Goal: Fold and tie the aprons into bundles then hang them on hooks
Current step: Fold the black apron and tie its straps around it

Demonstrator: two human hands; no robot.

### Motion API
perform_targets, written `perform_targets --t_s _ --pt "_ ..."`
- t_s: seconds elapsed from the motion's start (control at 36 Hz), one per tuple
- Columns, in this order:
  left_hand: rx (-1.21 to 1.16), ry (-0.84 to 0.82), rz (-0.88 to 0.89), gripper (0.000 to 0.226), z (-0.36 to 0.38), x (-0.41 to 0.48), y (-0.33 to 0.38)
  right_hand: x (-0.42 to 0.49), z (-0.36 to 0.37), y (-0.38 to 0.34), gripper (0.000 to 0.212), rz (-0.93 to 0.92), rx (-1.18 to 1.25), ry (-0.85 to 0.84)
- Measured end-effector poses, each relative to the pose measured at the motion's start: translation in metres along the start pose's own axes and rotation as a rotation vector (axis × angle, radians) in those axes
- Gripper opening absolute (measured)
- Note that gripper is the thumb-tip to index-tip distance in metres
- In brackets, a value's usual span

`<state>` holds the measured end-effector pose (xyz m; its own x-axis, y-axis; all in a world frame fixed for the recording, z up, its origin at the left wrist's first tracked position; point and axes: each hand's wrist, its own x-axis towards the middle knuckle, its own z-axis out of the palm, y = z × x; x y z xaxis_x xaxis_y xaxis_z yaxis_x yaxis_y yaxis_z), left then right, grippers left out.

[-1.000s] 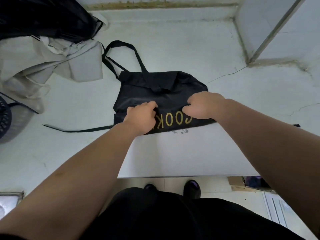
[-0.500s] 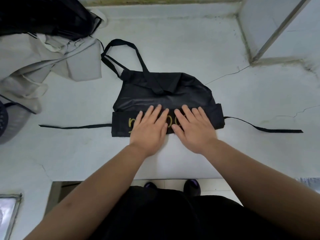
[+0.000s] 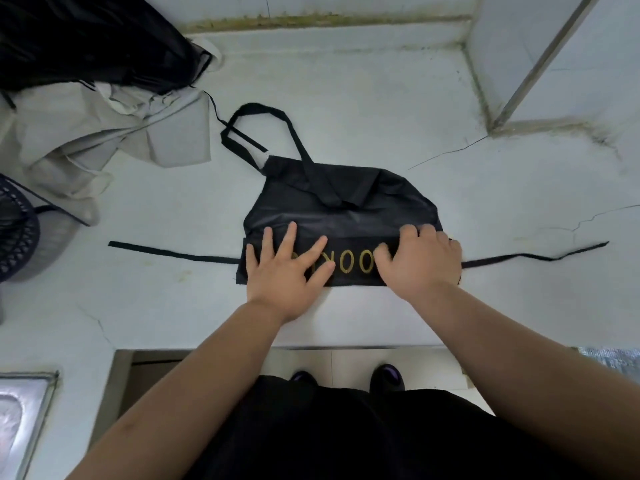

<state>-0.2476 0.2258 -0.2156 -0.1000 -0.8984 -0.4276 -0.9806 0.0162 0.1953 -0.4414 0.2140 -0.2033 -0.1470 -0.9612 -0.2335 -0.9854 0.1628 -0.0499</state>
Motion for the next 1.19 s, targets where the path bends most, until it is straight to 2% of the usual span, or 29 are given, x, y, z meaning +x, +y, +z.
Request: perform_targets --t_s 0.11,0.17,0.25,0.33,0.42,0.47,0.56,0.58,0.64,0.69,0.75,0.78,0.86,0.92,1.0,1.08,1.19 --pt "-0.216 0.075 -0.102 0.035 -0.008 -0.006 0.017 0.013 -0.013 -0.009 0.052 -0.244 0.069 0.074" --pt "-0.272 0.097 -0.144 0.029 -0.013 -0.009 0.023 0.024 -0.022 -0.015 0.053 -0.286 0.153 0.063" --pt "-0.241 0.110 -0.179 0.031 -0.018 -0.009 0.025 0.040 -0.032 -0.020 0.055 -0.332 0.185 0.035" --pt "-0.162 0.160 -0.179 0.037 -0.021 -0.003 0.022 0.053 -0.040 -0.024 0.057 -0.357 0.188 -0.103" --pt "-0.220 0.181 -0.198 0.044 -0.022 0.004 0.019 0.063 -0.041 -0.029 0.049 -0.407 0.139 -0.161" --pt "-0.216 0.184 -0.215 0.037 -0.022 0.006 0.019 0.070 -0.041 -0.033 0.041 -0.427 0.098 -0.140" --pt "-0.228 0.211 -0.227 0.012 -0.023 0.006 0.018 0.083 -0.037 -0.037 0.045 -0.407 0.109 -0.186" --pt "-0.245 0.219 -0.230 0.013 -0.023 0.007 0.018 0.087 -0.036 -0.038 0.042 -0.401 0.104 -0.205" --pt "-0.273 0.196 -0.248 0.038 -0.023 0.011 0.015 0.096 -0.032 -0.039 0.027 -0.414 0.082 -0.237" --pt "-0.273 0.160 -0.249 0.056 -0.027 0.016 0.011 0.103 -0.030 -0.042 0.031 -0.431 0.126 -0.286" --pt "-0.270 0.106 -0.233 0.060 -0.032 0.024 0.007 0.111 -0.036 -0.044 0.030 -0.400 0.231 -0.278" --pt "-0.275 0.063 -0.225 0.059 -0.035 0.028 0.005 0.115 -0.042 -0.043 0.025 -0.354 0.308 -0.221" --pt "-0.254 -0.079 -0.191 0.051 -0.049 0.045 -0.002 0.131 -0.071 -0.039 0.024 -0.118 0.633 0.117" --pt "-0.211 -0.137 -0.167 0.039 -0.058 0.055 -0.003 0.141 -0.087 -0.034 0.033 -0.008 0.836 0.239" --pt "-0.169 -0.106 -0.133 0.028 -0.071 0.072 -0.001 0.154 -0.094 -0.033 0.063 -0.019 0.893 0.171" --pt "-0.289 0.083 -0.180 0.022 -0.080 0.092 0.001 0.157 -0.090 -0.031 0.064 -0.028 0.784 0.129" --pt "-0.365 0.214 -0.232 0.056 -0.091 0.116 0.003 0.163 -0.077 -0.030 0.058 0.021 0.740 0.086"
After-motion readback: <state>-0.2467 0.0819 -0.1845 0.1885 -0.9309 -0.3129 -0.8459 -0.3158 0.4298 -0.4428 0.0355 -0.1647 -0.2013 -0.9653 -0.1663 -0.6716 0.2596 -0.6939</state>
